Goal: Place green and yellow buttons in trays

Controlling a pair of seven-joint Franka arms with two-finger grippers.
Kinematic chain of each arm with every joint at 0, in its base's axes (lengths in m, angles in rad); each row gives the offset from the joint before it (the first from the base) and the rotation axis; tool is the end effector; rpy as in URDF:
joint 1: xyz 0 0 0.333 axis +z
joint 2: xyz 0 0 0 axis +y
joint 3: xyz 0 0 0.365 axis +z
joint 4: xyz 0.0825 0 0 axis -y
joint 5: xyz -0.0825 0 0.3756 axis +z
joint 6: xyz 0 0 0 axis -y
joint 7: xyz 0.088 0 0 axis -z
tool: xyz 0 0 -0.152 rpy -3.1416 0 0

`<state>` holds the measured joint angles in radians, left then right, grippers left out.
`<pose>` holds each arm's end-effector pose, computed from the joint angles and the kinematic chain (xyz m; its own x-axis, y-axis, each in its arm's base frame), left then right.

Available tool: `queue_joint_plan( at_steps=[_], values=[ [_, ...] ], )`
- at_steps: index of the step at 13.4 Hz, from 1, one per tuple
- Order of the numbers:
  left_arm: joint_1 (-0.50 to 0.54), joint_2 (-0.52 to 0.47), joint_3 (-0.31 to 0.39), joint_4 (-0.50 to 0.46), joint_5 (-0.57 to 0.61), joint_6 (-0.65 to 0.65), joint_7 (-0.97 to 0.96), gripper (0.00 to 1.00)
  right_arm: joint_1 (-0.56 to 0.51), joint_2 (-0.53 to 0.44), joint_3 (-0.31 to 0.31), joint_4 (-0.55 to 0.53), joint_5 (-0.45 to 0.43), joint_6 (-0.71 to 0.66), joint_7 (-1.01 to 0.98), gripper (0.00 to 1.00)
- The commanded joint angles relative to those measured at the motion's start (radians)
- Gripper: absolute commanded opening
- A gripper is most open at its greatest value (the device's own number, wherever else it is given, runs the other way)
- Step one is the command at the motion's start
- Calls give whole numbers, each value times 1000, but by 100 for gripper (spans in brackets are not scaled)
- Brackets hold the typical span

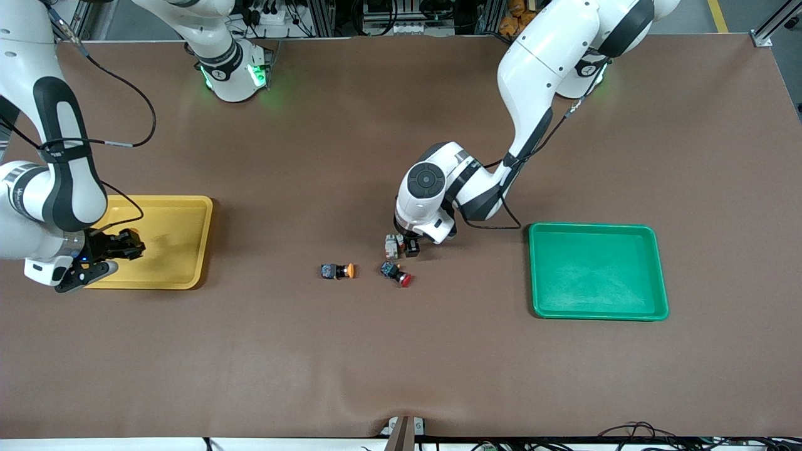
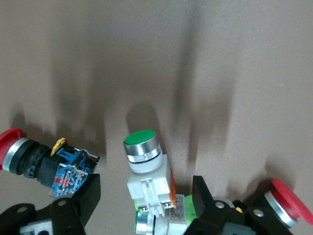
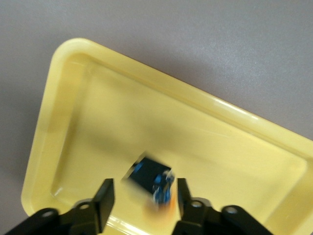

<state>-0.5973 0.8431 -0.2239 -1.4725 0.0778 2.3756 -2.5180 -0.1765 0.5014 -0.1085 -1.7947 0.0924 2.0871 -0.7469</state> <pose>0.5415 -0.5315 0.1849 -0.1524 0.9800 -0.1275 0.9881 0.1483 -0.0417 0.6163 -0.1671 0.2606 0.9017 0.4097 -0.1379 0.3897 -0.9085 -0.1512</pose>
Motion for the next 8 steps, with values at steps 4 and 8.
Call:
queue_joint_plan(
  at_steps=[4, 8],
  values=[
    [-18, 37, 8, 28, 19, 40, -45, 51, 34, -1, 24, 35, 13, -25, 17, 100],
    [-6, 14, 9, 28, 34, 16, 10, 0, 107, -14, 26, 58, 12, -64, 153, 100]
  ],
)
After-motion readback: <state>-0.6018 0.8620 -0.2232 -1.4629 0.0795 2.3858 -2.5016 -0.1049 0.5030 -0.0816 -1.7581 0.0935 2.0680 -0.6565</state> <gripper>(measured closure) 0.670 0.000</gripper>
